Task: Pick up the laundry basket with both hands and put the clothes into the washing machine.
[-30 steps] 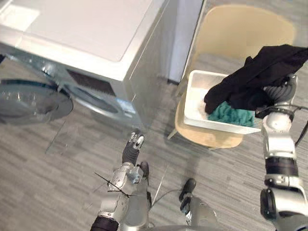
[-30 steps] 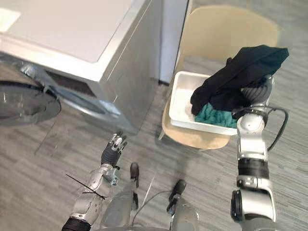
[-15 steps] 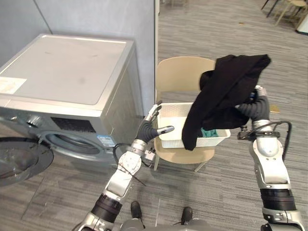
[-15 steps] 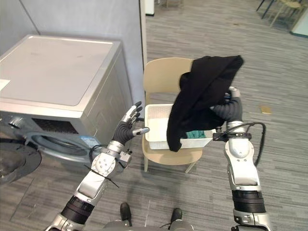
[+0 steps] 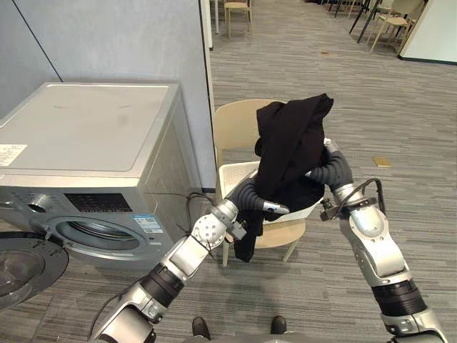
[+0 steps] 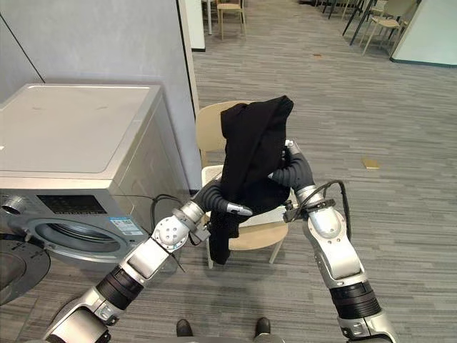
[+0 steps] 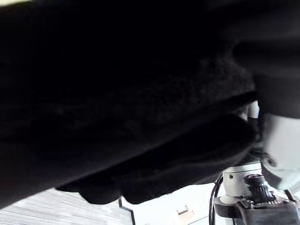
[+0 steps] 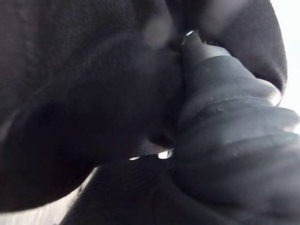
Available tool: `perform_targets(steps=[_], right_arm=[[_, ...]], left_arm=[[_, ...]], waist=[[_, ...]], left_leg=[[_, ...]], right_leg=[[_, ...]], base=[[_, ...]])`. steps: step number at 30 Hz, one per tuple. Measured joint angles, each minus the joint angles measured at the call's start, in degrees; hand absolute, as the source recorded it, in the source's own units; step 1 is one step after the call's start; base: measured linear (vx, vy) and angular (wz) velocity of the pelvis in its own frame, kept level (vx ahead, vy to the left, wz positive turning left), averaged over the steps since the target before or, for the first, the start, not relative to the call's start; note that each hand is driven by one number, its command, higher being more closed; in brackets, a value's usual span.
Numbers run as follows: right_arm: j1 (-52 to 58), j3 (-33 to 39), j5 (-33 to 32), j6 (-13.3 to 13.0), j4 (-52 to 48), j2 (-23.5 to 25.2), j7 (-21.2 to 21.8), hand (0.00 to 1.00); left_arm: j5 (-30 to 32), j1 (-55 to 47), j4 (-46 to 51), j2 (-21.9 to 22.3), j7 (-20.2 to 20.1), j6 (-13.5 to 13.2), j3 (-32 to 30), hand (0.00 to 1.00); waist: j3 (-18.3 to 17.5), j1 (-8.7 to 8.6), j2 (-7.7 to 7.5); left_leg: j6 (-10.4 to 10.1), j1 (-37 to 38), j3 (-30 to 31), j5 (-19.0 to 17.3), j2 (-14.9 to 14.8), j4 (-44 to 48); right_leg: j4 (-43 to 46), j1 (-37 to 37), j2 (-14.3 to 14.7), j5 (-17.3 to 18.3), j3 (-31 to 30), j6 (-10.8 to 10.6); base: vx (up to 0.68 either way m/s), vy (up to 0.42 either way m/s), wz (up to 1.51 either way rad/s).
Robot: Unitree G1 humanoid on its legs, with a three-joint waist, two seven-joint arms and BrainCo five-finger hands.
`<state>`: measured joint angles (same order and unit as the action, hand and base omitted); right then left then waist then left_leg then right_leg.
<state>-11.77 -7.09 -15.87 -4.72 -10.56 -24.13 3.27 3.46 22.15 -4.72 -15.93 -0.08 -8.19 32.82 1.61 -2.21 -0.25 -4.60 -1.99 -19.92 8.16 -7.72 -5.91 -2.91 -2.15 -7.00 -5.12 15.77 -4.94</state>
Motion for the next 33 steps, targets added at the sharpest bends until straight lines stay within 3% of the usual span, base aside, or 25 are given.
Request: perform_targets(steps=[11,12,26,27,33], right_arm=[[-0.18,-4.09,-0.02,0.02,-2.17,0.46,0.61,1.00],[-0.18,-4.76,-0.02,0.02,-2.17,0.94,0.66,1.00],[-0.33,-6.12,-2.33,0.02,-2.19,5.59,0.71,1.00],[-0.18,-6.14,-2.29,0.01,-2.23,5.85,0.71,0.00],[3.27,-5.38,-1.41,-0.01,-2.26,8.34,0.44,0.00]], left_arm=[[-5.11,1.88,-2.73,-1.04,-3.17,0.21,3.80,0.00],[-4.97,1.97,-2.89,-1.02,-3.40,0.36,4.12,1.00],[-2.84,1.72,-4.95,2.46,-0.96,0.54,0.76,1.00],[-2.84,0.53,-4.76,3.32,-0.70,0.54,-0.36,1.00],[-2.83,-7.57,-1.22,5.93,0.63,1.02,-5.67,1.00]], waist=[[-2.07,-0.07,0.74],[-2.24,-0.10,0.92],[-2.57,0.05,1.17],[-2.57,0.05,1.18],[-2.57,0.21,1.19]], left_leg=[[0.28,-0.25,0.26,0.21,0.29,0.00],[0.28,-0.25,0.36,0.21,0.33,0.00],[0.28,-0.18,1.20,0.21,0.48,-0.01],[0.28,-0.18,1.23,0.21,0.47,-0.01],[0.27,-0.21,1.52,0.19,0.45,-0.01]], right_leg=[[-1.05,0.34,-0.10,-0.40,0.05,-0.28],[-1.18,0.42,-0.10,-0.50,0.10,-0.36],[-1.27,0.96,-0.21,-0.34,0.78,-0.15],[-1.28,0.97,-0.21,-0.34,0.79,-0.15],[-1.37,1.16,-0.16,-0.26,1.03,-0.22]], base=[[0.03,-0.006,0.01],[0.06,-0.010,0.03],[0.01,-0.002,0.02],[0.00,0.000,0.00],[0.03,-0.007,0.02]])
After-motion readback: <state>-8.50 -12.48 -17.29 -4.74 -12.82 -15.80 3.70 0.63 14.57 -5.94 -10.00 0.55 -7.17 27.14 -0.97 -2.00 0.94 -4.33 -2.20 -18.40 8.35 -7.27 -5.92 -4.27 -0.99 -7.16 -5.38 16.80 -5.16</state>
